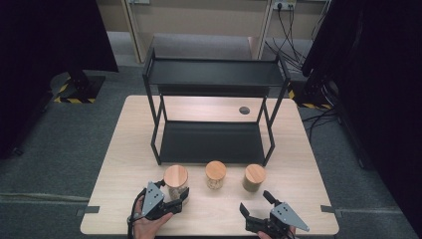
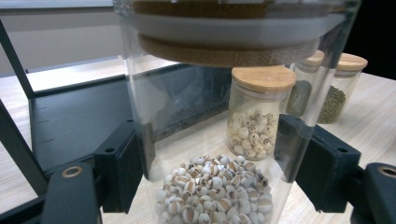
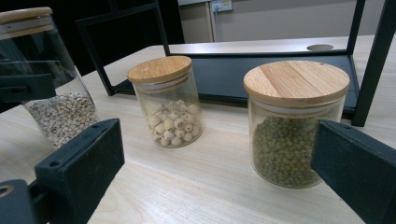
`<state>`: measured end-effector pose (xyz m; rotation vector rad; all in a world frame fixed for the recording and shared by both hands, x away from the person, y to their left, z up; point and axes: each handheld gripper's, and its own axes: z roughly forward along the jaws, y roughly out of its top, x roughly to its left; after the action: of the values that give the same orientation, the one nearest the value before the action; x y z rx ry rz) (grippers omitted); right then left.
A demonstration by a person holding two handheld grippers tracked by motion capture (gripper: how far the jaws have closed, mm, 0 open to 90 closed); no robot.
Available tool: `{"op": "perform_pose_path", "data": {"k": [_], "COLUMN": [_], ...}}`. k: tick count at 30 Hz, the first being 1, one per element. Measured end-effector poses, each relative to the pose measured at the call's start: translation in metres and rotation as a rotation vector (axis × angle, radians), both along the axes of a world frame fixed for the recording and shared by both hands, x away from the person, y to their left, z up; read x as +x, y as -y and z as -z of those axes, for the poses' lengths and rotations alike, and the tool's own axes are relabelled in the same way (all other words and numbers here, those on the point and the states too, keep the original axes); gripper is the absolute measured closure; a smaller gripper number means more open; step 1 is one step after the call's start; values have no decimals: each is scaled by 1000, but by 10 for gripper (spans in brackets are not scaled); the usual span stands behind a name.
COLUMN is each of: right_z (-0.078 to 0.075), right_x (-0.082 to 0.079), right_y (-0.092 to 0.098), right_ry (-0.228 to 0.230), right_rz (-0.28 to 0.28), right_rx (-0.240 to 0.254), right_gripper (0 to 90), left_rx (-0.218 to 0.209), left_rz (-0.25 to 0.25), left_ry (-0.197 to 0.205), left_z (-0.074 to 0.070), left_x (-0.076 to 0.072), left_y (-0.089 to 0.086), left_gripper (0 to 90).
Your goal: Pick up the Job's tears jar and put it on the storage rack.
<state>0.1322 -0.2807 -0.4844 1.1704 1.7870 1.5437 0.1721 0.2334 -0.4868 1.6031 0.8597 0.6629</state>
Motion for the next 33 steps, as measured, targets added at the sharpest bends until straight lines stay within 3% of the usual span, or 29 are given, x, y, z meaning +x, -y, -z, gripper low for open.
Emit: {"op": "perform_pose_path", "data": {"k": [3,9,33], "right_z": [0,0,0], "right_x": [0,-1,-1], "right_y": [0,0,1], "right_ry": [0,2,2], "right_rz": [-1,-2,-2], "right_rx": [-1,2,11], "right_gripper": [31,32,34], "left_rx": [-13,-3,-2], "left_rz": [6,5,-38], "left_ry": [-9,9,-5], "left_z": [-4,-13,-37], "left_x": [3,7,51], "left_y": [0,3,16], "left_gripper": [252,252,252]}}
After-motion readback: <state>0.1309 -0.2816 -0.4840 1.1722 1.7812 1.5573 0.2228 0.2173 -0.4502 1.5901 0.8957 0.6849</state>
